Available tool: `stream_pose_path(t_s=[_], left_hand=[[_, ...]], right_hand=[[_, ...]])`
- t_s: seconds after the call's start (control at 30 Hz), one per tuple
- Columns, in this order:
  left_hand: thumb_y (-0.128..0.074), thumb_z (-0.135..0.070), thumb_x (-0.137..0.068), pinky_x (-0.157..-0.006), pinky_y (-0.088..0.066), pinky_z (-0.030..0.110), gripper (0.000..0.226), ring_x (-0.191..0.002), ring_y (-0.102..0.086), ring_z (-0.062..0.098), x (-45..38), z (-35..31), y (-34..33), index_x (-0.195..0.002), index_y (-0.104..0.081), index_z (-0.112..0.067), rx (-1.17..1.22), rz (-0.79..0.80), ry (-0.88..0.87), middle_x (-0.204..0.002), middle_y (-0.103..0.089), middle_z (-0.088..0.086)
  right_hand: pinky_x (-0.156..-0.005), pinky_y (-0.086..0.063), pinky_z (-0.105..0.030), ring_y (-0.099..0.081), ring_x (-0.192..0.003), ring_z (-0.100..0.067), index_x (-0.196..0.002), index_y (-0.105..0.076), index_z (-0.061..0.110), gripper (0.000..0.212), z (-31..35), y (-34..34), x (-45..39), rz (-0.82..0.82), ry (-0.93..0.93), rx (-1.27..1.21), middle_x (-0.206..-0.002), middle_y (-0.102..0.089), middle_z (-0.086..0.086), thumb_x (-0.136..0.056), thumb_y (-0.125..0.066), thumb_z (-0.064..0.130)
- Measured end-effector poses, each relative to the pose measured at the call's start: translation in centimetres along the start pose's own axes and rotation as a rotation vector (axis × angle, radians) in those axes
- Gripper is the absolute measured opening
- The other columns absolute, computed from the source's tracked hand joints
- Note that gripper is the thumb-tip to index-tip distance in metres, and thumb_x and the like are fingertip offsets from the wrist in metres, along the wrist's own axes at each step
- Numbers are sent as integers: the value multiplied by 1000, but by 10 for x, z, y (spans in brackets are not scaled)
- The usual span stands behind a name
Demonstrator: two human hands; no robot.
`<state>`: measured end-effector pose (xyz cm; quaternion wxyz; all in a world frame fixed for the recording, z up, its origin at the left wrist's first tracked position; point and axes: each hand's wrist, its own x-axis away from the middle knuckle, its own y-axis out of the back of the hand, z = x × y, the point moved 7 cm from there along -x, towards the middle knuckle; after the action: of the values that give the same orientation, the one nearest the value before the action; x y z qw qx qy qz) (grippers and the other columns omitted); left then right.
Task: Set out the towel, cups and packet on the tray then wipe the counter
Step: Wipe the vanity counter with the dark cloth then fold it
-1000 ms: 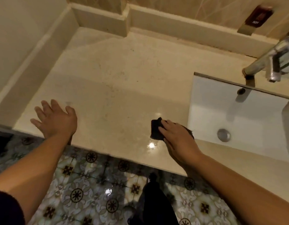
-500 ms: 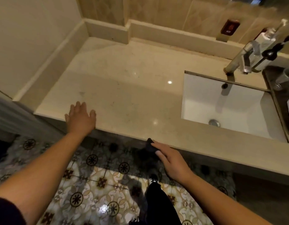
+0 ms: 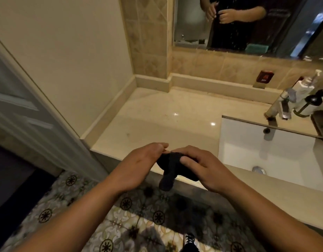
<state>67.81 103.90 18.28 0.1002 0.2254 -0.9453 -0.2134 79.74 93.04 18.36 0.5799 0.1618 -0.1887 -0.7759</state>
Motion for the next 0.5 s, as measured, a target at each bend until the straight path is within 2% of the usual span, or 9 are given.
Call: stream_pose_path(t_s=[0.07, 0.17, 0.23, 0.3, 0.4, 0.5], left_hand=[[-38, -59, -92, -94, -46, 26, 46, -107, -61, -1, -6, -25, 2, -118, -65, -33, -92, 55, -37, -111, -69, -18], [-51, -48, -92, -85, -51, 29, 31, -95, -67, 4, -21, -51, -1, -108, -68, -28, -105, 122, -72, -100, -71, -14], [-54, -49, -89, -89, -50, 32, 32, -97, -66, 6, -36, -62, -2, -107, -68, -27, -118, 145, -82, -102, -70, -13], [-54, -55, -84, -95, -48, 37, 37, -104, -63, 6, -54, -69, -2, -108, -67, -30, -165, 158, -91, -107, -69, -14], [-56, -51, -85, -96, -47, 43, 35, -106, -64, 10, -80, -79, -3, -111, -65, -30, -113, 214, -72, -110, -70, -12], [-59, -35, -90, -97, -48, 43, 37, -111, -64, 17, -101, -86, -6, -126, -58, -28, -16, 288, -72, -120, -67, -5]], right_hand=[[-79, -43, -8, -61, -96, 4, -102, -56, 47, 26, 11, 15, -4, -24, 44, 8, -100, -65, 28, -98, -52, 22], [-69, -46, -15, -61, -79, -2, -97, -51, 36, 14, 13, 40, -11, -44, 85, -17, -88, -66, 18, -97, -54, 23], [-69, -49, -25, -62, -77, -8, -95, -51, 32, 10, 11, 57, -19, -47, 98, -12, -85, -67, 11, -97, -54, 23], [-69, -49, -29, -62, -76, -9, -93, -51, 31, 9, 7, 73, -28, -48, 95, -9, -84, -68, 8, -96, -55, 24], [-63, -46, -19, -60, -72, -6, -89, -52, 33, 9, -1, 97, -45, -41, 71, -47, -82, -67, 9, -94, -56, 27], [-60, -44, -16, -58, -67, -5, -84, -54, 31, 11, -10, 121, -62, -23, 19, -96, -77, -66, 7, -92, -60, 27]])
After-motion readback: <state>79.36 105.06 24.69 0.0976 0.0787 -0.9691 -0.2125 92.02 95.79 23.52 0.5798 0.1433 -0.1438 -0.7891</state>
